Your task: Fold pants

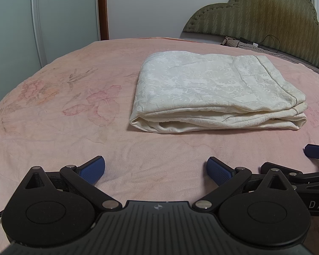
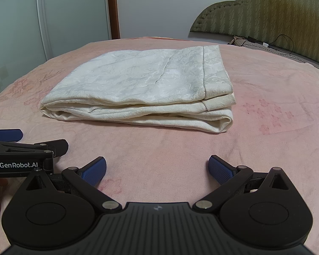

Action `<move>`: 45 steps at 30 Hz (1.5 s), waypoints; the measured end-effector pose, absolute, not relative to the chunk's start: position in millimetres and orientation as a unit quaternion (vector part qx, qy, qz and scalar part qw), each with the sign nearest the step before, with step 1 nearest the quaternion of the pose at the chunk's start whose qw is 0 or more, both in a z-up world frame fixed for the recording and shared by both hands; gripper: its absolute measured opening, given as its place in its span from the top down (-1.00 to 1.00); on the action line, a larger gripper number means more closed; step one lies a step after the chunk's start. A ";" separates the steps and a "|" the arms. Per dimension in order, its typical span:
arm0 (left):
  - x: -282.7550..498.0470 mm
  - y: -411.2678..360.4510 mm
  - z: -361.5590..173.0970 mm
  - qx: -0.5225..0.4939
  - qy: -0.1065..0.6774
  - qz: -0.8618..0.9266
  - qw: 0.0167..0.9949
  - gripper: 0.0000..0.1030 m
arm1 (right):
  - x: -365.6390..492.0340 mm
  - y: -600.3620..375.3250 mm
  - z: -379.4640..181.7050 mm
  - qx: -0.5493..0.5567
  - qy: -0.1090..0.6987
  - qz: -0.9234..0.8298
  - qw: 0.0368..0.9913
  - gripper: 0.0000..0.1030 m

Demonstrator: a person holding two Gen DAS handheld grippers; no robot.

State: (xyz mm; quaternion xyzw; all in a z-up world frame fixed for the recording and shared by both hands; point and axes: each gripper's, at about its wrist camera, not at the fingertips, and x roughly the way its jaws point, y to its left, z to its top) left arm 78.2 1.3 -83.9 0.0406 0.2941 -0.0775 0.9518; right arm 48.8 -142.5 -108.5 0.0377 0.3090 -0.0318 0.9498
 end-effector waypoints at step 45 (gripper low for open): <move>77.3 0.9 -84.6 0.033 0.293 -0.079 0.952 -1.00 | 48.2 -143.2 -107.9 0.035 0.310 -0.033 0.949 -1.00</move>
